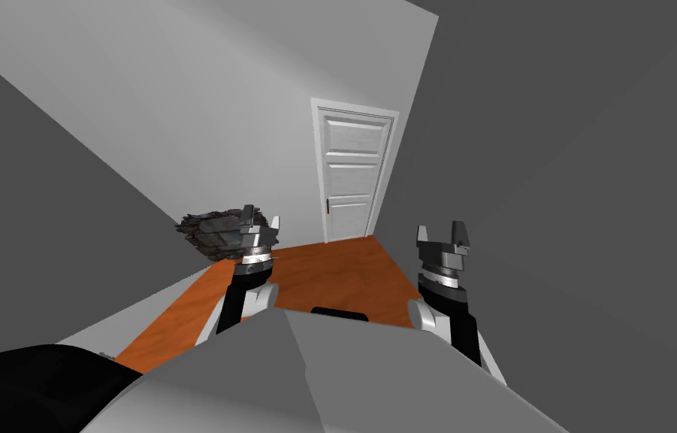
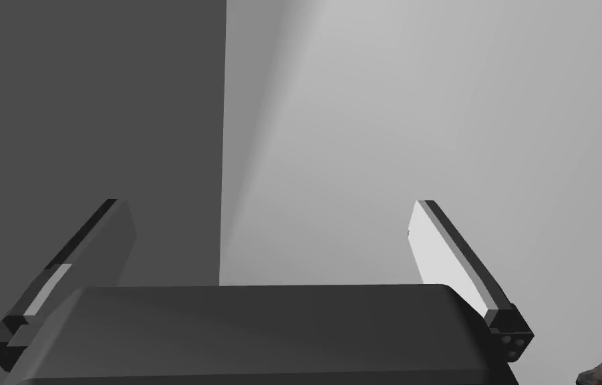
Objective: Pull the door open
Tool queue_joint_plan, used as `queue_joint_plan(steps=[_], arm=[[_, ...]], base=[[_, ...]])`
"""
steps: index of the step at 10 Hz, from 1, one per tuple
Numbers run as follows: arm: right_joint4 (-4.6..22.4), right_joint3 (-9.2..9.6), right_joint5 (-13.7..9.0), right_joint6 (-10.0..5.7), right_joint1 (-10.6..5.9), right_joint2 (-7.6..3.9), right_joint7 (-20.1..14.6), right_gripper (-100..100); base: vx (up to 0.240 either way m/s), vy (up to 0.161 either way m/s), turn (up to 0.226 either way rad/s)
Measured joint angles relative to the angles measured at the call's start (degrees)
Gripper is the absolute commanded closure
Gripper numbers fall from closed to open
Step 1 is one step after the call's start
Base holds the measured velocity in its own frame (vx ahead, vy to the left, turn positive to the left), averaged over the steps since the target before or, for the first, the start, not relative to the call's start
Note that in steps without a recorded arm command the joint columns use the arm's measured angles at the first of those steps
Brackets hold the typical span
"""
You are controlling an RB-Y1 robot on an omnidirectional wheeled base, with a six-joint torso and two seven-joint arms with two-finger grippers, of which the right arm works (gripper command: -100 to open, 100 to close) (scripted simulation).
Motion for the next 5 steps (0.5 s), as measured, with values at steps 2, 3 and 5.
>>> queue_joint_plan(steps=[2,3,5], arm=[[1.8,0.49,-1.4,-0.53,-0.35,-0.62,-1.5,-100],[2.8,0.63,-2.1,-0.73,-0.63,-0.97,-2.4,-100],[5.1,1.58,-3.8,-1.31,-1.09,-1.49,-4.3,-100]], base=[[0.144,0.045,0.099],[0.169,0.075,0.112],[0.185,0.055,0.120]])
